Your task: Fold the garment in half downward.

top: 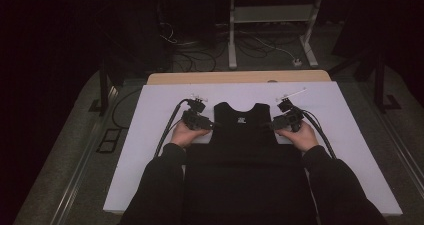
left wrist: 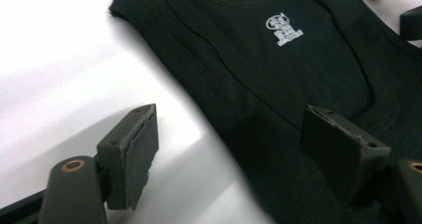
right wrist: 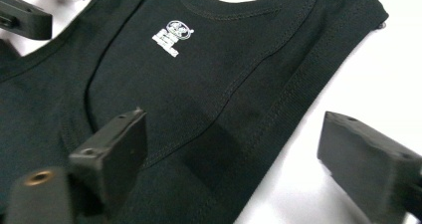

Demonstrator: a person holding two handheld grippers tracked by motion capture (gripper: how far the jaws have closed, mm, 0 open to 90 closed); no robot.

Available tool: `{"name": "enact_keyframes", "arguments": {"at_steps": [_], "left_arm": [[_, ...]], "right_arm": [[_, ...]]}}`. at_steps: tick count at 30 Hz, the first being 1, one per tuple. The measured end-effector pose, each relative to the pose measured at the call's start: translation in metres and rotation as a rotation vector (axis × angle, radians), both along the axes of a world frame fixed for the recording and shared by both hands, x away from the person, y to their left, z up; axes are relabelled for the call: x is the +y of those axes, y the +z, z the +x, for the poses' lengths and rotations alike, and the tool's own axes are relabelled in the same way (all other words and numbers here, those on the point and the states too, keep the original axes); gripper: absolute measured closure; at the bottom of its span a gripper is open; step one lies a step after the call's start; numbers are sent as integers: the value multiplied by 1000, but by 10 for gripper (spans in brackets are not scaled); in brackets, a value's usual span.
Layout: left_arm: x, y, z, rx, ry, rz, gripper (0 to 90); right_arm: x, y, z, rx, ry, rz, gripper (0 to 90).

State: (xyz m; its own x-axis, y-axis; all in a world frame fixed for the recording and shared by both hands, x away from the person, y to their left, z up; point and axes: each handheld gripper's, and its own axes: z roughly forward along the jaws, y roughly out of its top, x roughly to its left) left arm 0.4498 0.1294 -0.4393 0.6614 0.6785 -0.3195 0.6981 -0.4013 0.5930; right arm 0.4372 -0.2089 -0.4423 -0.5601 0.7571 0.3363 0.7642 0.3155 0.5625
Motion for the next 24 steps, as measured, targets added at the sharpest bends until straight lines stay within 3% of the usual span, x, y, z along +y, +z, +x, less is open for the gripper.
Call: {"name": "enact_keyframes", "arguments": {"at_steps": [9, 14, 21, 24], "left_arm": [[-2, -1, 0, 0, 6, -6, 327], [-7, -1, -1, -2, 10, -18, 345], [-14, -1, -1, -17, 6, 13, 443], [-17, 0, -2, -29, -29, 39, 476]], "right_arm": [[5, 0, -1, -18, -15, -23, 199], [5, 0, -1, -31, -31, -31, 320], [8, 0, -4, -54, -27, -61, 502], [9, 0, -4, -57, -15, -63, 560]]}}
